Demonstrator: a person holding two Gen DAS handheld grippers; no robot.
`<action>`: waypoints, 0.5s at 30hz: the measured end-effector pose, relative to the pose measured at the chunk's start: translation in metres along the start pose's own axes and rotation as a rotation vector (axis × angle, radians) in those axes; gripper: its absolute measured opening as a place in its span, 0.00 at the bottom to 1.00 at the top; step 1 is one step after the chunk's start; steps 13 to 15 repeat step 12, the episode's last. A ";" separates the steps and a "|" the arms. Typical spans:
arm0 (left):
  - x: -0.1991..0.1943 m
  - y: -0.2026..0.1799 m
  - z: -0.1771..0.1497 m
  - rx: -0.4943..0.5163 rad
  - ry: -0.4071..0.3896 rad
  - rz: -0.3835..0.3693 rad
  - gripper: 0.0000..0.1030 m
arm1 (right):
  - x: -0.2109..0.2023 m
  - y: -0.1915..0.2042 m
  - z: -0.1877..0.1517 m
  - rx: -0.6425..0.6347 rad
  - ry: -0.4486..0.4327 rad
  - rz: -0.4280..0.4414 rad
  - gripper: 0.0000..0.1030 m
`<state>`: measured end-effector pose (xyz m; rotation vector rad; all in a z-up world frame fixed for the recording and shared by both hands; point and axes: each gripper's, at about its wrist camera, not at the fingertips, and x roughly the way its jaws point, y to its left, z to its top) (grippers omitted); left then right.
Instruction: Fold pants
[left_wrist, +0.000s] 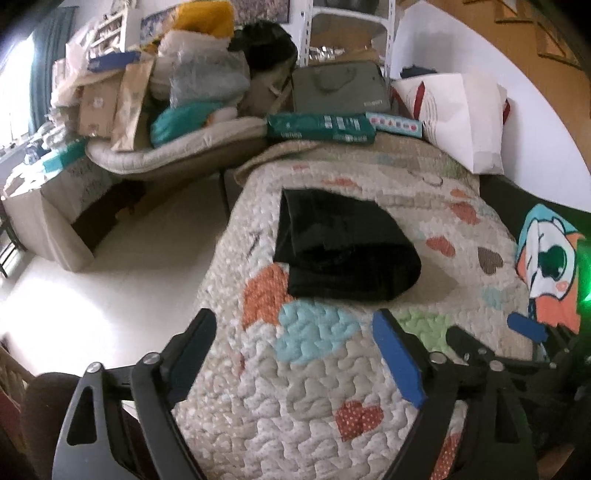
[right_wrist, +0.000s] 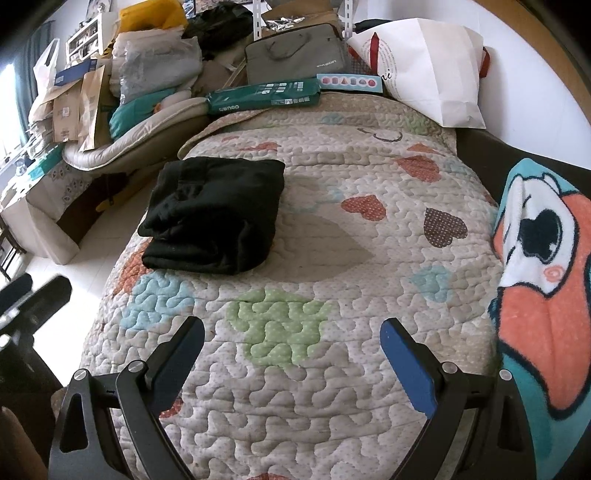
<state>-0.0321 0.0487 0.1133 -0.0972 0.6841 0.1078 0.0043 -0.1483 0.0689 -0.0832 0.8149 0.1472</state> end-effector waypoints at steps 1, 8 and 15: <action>-0.003 0.001 0.002 -0.004 -0.019 -0.002 0.90 | 0.000 0.001 0.000 -0.001 -0.001 0.004 0.95; 0.002 0.007 0.007 -0.027 0.014 -0.053 1.00 | 0.001 0.005 0.000 -0.024 -0.001 0.017 0.95; 0.014 0.007 0.001 -0.028 0.085 -0.058 1.00 | 0.003 0.004 0.000 -0.026 0.008 0.022 0.96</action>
